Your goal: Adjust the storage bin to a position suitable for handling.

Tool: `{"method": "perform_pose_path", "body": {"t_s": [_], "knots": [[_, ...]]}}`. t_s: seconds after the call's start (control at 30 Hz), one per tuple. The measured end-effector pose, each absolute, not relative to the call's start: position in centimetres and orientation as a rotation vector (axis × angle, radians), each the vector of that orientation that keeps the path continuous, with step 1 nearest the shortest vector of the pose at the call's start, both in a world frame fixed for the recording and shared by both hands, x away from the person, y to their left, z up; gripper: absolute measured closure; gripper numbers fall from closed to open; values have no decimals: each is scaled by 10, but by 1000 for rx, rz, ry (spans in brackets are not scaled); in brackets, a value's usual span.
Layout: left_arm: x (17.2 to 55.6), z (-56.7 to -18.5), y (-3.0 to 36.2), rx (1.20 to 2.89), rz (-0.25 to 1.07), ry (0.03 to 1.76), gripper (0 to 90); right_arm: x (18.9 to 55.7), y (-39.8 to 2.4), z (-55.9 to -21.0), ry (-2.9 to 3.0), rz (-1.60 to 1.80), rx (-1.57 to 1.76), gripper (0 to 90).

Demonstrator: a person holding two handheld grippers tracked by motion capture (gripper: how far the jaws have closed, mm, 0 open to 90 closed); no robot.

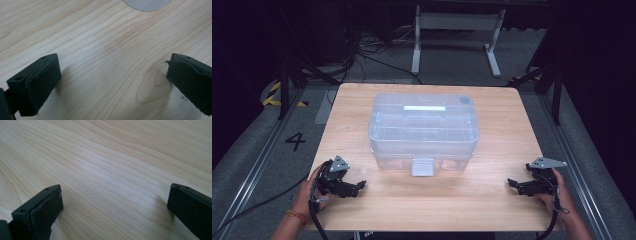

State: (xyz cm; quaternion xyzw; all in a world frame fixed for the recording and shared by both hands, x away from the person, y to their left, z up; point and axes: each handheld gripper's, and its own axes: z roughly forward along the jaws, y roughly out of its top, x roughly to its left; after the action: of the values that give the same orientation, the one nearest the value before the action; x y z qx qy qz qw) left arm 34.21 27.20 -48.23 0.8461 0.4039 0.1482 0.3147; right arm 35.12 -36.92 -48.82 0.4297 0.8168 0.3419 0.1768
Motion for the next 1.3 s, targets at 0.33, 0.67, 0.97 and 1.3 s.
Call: {"method": "perform_pose_path", "body": {"t_s": [0.33, 0.67, 0.97, 1.3], "knots": [[345, -482, 274, 2239, 385, 1053, 0, 353, -373, -482, 2346, 938, 1209, 127], [344, -482, 274, 2255, 364, 986, 5, 354, -368, -465, 2223, 958, 1203, 182], [342, -482, 276, 2282, 326, 924, 5, 358, -356, -438, 2208, 1079, 1149, 221], [342, -482, 276, 2281, 326, 924, 5, 361, -341, -408, 2169, 1117, 1038, 265]]}}
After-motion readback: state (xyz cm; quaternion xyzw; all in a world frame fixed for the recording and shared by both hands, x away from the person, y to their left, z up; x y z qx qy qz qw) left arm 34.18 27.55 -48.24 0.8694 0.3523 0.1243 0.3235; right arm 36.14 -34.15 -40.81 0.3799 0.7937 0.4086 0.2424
